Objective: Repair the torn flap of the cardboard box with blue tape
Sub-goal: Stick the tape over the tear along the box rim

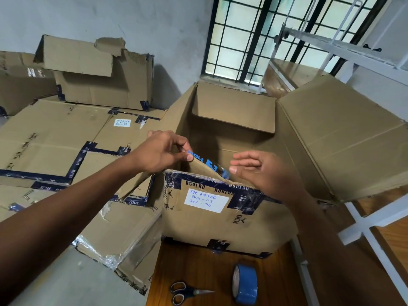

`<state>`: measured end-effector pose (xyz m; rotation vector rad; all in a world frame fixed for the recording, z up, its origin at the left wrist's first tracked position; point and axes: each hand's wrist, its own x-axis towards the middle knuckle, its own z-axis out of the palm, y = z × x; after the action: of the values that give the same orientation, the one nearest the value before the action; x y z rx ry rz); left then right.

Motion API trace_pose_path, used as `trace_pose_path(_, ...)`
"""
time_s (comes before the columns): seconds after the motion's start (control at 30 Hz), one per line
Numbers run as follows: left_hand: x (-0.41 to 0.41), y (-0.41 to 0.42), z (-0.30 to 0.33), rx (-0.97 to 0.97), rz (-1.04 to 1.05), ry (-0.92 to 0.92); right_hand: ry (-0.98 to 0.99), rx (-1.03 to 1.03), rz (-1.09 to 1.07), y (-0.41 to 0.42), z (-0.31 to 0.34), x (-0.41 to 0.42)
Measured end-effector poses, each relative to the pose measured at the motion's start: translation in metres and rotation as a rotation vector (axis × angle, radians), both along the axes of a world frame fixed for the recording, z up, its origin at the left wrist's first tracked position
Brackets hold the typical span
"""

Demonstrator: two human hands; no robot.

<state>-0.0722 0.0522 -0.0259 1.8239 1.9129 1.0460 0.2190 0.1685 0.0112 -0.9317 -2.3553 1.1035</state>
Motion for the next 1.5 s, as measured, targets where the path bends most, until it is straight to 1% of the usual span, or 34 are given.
trace_pose_path(0.1,0.003,0.002,0.002,0.007,0.021,-0.018,-0.045,0.149,-0.076,-0.017,-0.004,-0.030)
trace_pose_path(0.2,0.004,0.002,0.003,0.011,0.023,-0.008,-0.181,0.336,-0.135,-0.035,-0.008,-0.060)
trace_pose_path(0.27,0.003,0.000,0.002,0.011,0.026,0.005,-0.283,0.419,-0.147,-0.041,-0.007,-0.073)
trace_pose_path(0.33,0.001,-0.002,0.002,0.026,0.034,0.038,-0.328,0.423,-0.140,-0.043,-0.004,-0.080)
trace_pose_path(0.47,-0.001,-0.009,0.007,0.034,0.050,0.140,-0.336,0.451,-0.103,-0.046,-0.002,-0.080)
trace_pose_path(0.63,0.008,-0.016,0.017,0.031,-0.057,0.298,-0.308,0.488,-0.042,-0.049,0.000,-0.072)
trace_pose_path(0.73,0.018,-0.016,0.021,0.095,-0.072,0.379,-0.300,0.501,-0.048,-0.052,0.002,-0.070)
trace_pose_path(0.83,0.020,-0.022,0.021,0.140,-0.076,0.375,-0.282,0.499,-0.085,-0.052,0.000,-0.062)
trace_pose_path(1.1,0.029,-0.034,0.022,0.127,-0.058,0.420,-0.231,0.516,-0.083,-0.057,-0.009,-0.051)
trace_pose_path(1.17,0.031,-0.039,0.024,0.130,-0.066,0.424,-0.213,0.498,-0.061,-0.056,-0.010,-0.047)
trace_pose_path(1.27,0.031,-0.047,0.028,0.105,-0.087,0.441,-0.159,0.418,-0.010,-0.054,-0.012,-0.042)
trace_pose_path(1.37,0.031,-0.052,0.026,0.069,-0.109,0.413,-0.113,0.402,0.018,-0.054,-0.016,-0.038)
trace_pose_path(1.5,0.026,-0.057,0.025,0.034,-0.136,0.332,-0.065,0.372,0.046,-0.052,-0.019,-0.035)
